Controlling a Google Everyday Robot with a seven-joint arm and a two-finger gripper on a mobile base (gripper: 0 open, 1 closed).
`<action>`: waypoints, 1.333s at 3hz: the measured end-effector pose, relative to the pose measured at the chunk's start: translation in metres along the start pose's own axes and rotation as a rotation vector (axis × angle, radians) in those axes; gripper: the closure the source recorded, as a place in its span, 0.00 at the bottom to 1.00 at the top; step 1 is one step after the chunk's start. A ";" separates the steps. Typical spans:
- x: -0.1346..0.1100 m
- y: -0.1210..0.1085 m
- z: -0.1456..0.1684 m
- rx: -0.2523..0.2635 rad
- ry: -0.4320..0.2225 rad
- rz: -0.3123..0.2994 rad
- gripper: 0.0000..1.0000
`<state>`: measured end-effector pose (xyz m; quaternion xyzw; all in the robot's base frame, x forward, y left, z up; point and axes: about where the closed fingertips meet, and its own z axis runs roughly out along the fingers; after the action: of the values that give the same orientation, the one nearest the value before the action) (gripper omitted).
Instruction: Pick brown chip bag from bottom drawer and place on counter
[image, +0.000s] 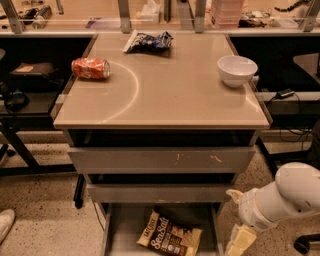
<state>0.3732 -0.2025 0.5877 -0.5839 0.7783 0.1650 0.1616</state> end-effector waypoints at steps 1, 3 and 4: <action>0.018 -0.032 0.074 0.070 -0.120 0.053 0.00; 0.023 -0.037 0.105 0.089 -0.156 0.054 0.00; 0.035 -0.052 0.168 0.127 -0.214 0.028 0.00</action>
Offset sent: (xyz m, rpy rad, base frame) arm 0.0192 0.0056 -0.0466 0.0662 -0.0467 -0.0510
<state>0.4237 -0.1715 0.4189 -0.5407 0.7735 0.1788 0.2782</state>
